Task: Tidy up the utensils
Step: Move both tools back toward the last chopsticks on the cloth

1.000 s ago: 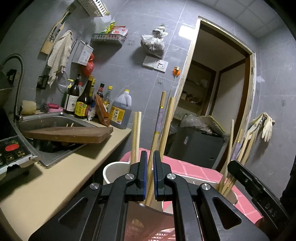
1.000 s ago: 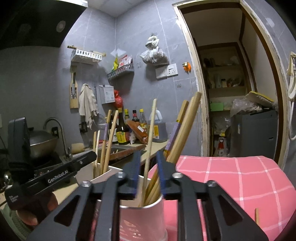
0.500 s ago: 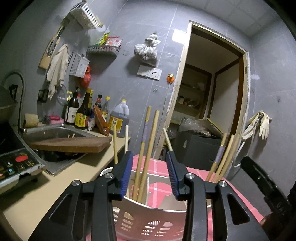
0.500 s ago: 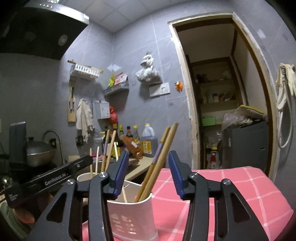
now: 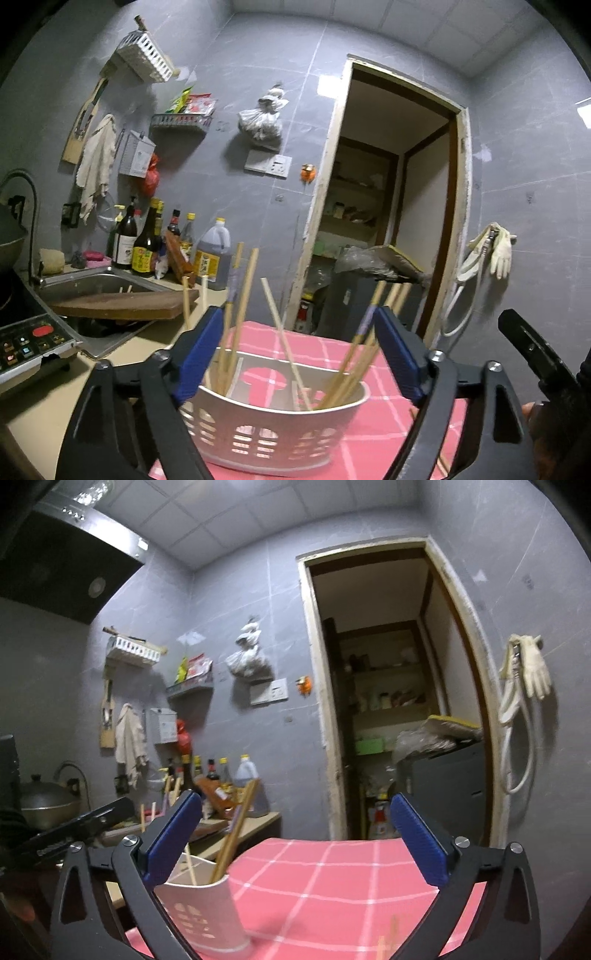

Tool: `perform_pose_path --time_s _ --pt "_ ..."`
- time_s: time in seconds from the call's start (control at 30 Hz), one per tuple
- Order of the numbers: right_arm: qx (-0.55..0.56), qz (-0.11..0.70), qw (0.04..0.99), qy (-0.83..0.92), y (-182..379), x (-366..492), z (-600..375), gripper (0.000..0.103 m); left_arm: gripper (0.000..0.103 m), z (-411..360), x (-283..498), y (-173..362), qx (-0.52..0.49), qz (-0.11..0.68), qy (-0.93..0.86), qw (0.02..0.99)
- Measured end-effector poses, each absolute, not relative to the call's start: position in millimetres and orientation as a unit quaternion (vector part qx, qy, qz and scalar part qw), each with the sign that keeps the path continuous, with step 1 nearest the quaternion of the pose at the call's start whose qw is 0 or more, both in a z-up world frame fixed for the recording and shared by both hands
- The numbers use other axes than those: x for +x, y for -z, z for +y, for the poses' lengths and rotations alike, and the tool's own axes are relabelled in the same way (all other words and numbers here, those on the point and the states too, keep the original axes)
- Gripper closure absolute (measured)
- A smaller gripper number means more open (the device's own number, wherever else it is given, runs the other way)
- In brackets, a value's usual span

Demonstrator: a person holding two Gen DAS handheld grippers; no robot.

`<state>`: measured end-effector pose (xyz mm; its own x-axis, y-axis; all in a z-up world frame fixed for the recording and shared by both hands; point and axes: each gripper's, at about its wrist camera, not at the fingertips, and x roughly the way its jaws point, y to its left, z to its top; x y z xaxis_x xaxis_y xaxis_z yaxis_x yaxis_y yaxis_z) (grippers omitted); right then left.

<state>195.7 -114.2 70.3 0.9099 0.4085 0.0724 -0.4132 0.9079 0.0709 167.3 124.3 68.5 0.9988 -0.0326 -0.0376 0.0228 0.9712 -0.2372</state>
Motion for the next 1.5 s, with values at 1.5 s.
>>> perform_pose_path --time_s 1.5 --pt "-0.032 0.249 0.957 -0.146 9 247 -195 0.008 0.004 1 238 18 -0.064 0.260 0.046 0.963"
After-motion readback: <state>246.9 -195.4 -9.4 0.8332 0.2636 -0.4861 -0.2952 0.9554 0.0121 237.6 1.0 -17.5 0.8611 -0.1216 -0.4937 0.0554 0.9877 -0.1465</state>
